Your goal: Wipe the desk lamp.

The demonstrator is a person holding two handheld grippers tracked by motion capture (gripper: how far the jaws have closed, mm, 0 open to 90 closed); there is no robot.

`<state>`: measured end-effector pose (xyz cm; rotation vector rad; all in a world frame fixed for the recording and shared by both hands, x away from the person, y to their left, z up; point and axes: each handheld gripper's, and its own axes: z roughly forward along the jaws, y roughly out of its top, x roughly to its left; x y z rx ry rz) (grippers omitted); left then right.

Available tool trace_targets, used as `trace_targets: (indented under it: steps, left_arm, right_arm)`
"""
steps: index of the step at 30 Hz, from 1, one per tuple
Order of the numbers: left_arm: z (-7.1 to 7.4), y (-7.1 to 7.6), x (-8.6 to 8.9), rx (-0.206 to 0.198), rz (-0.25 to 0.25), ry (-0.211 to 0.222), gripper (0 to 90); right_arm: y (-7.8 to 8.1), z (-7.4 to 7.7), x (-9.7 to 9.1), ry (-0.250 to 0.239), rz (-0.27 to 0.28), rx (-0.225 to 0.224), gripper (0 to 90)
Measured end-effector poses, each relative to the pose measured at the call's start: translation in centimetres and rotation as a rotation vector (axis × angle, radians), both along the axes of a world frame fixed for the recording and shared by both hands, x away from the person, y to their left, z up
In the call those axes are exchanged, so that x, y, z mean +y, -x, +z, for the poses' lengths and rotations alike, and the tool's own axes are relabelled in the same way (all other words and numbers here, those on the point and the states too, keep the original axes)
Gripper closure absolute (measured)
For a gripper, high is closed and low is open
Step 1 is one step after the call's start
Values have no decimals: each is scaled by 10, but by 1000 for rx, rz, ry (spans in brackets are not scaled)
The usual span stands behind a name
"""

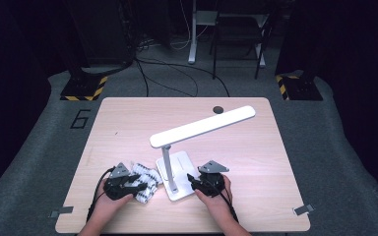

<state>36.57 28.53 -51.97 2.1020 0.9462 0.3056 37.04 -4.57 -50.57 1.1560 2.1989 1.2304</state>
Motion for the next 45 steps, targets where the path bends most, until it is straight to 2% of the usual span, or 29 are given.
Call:
trace_targets:
  steps: [2,3,5,6,10,11,13,16,17,19,20,22,25,27,29,30,31,33,35,37,40,43,45]
  left_arm:
    - [0,1,0,-12,10,-15,450]
    - [0,1,0,-19,18,-25,426]
    - [-1,2,0,-23,20,-37,389]
    - [-1,3,-1,-24,25,-39,372]
    - [-2,3,-7,-25,36,-45,285]
    - [-3,4,-9,-37,43,-49,267]
    - [-1,4,-11,-27,35,-76,237]
    - [-3,4,-14,-37,61,-61,215]
    - [-1,3,-13,-13,57,-61,214]
    - [-1,2,-12,-1,66,-41,212]
    - [-1,2,-12,-5,74,-29,212]
    - [-1,1,-11,15,88,7,216]
    - [1,1,-9,22,113,38,242]
    - [1,0,-10,4,136,54,253]
    - [2,0,-14,3,144,27,250]
    - [1,0,-16,-6,147,5,247]
    - [0,0,-17,-21,125,-44,235]
    - [-2,1,-20,-43,122,-73,221]
    - [-4,2,-22,-63,127,-84,218]
    - [-4,3,-22,-54,125,-87,219]
    - [-4,3,-24,-70,140,-106,230]
    - [-2,3,-21,-67,136,-109,332]
    - [-1,3,-19,-65,135,-101,451]
  right_arm:
    - [-6,-4,0,20,2,7,469]
    - [-7,-5,-1,12,-10,26,466]
    - [-8,-10,-3,2,-10,24,457]
    - [-9,-11,-4,14,-5,26,453]
    - [-10,-16,-5,-10,-1,58,432]
    - [-10,-18,-6,-16,2,63,427]
    - [-11,-19,-6,-44,4,75,420]
    - [-13,-21,-6,-62,19,95,422]
    - [-13,-21,-6,-67,28,96,434]
    - [-11,-21,-4,-76,40,93,449]
    - [-10,-21,-3,-71,37,93,450]
    - [-8,-20,-2,-58,31,80,453]
    - [-7,-20,-3,-68,27,95,455]
    - [-6,-21,-4,-78,18,103,456]
    - [-6,-21,-5,-71,23,98,456]
    - [-5,-21,-4,-79,14,98,456]
    - [-5,-21,-4,-81,11,96,457]
    - [-3,-20,-4,-83,5,106,461]
    - [-2,-20,-3,-76,9,109,464]
    - [-1,-21,-3,-77,8,95,464]
    - [0,-20,-2,-77,16,104,467]
    - [0,-21,-1,-77,15,100,467]
    - [-1,-22,-1,-89,14,92,464]
